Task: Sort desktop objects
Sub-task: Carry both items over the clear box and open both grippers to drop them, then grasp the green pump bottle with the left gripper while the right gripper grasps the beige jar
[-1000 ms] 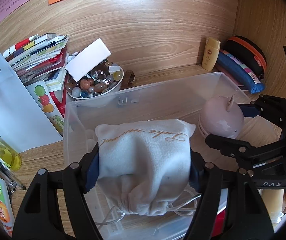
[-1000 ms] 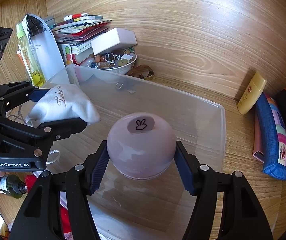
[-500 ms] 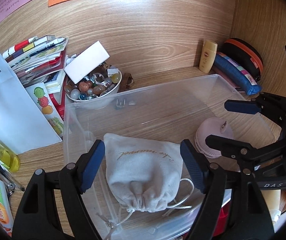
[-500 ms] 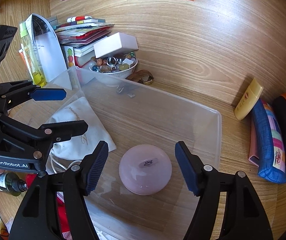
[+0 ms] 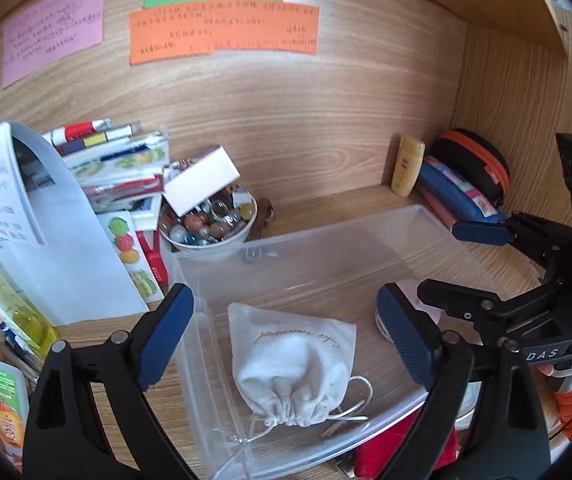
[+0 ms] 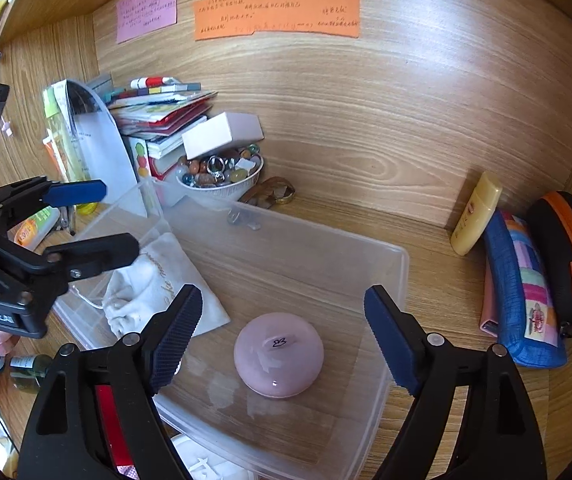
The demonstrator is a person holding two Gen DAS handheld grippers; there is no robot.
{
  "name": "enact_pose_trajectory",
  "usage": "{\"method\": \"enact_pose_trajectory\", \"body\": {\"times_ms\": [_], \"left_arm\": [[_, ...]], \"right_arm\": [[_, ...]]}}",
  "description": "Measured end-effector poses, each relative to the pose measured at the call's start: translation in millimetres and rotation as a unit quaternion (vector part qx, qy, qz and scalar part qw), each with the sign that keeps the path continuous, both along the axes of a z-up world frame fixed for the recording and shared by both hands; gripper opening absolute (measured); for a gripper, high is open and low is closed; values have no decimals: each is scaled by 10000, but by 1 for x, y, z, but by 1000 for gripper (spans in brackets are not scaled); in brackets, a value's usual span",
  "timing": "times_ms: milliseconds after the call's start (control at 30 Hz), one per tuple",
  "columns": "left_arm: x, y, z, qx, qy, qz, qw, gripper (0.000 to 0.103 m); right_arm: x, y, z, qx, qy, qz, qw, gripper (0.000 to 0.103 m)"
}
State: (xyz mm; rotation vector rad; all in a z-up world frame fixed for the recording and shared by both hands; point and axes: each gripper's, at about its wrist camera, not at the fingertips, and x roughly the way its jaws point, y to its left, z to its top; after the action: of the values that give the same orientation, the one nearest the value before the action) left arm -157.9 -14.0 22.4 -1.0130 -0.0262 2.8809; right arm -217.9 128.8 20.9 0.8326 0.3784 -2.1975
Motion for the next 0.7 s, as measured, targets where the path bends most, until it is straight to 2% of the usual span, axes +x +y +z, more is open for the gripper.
{"method": "enact_pose_trajectory", "body": {"times_ms": [233,367,467,700], "left_arm": [[15,-6,14,115,74,52,9999,94],[35,-4,13,-38,44,16,10000,94],[53,-3,12,-199,80,58,9998,94],[97,-13,7,-170,124,237,9995,94]], "right_arm": [[19,13,15,-41,154,-6,9999,82],[36,35,19,-94,269,-24,9996,84],[52,49,17,-162,378,-102,9991,89],[89,75,7,-242,380,-165,9988,90]]}}
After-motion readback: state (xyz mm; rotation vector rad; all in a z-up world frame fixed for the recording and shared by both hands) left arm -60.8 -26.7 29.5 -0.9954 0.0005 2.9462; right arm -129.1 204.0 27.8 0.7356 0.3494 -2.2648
